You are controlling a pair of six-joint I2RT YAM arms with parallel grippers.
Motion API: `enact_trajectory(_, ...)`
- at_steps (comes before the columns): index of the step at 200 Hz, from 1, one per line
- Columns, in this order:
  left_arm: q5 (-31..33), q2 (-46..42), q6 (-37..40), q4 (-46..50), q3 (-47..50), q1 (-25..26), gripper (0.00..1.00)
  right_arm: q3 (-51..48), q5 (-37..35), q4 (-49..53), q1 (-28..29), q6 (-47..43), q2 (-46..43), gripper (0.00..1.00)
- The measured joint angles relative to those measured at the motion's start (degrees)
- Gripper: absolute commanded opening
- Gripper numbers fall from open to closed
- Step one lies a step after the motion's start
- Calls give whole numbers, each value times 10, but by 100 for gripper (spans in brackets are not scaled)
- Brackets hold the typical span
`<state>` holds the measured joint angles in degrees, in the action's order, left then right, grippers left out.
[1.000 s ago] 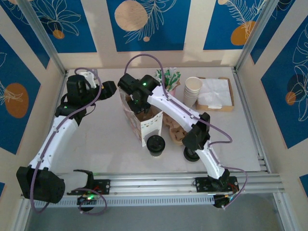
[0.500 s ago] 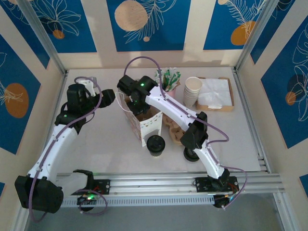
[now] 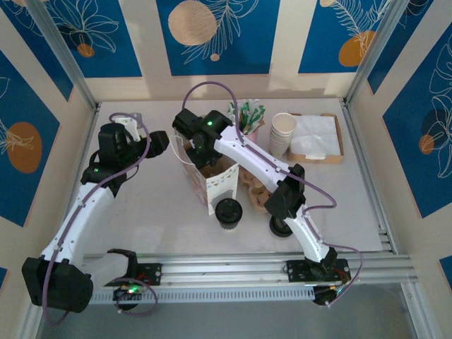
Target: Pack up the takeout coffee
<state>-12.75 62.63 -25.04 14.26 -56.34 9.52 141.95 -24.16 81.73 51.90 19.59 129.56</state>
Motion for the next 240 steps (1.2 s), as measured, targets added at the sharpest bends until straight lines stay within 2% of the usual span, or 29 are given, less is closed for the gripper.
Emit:
enact_trajectory(31,4,0,1,-1,0,0,74,9,0,2,0,0,0,56)
enact_trajectory(100,4,0,0,-1,0,0,74,31,-6,6,7,0,0,59)
enact_trajectory(240,4,2,0,-1,0,0,74,31,-16,6,14,0,0,55)
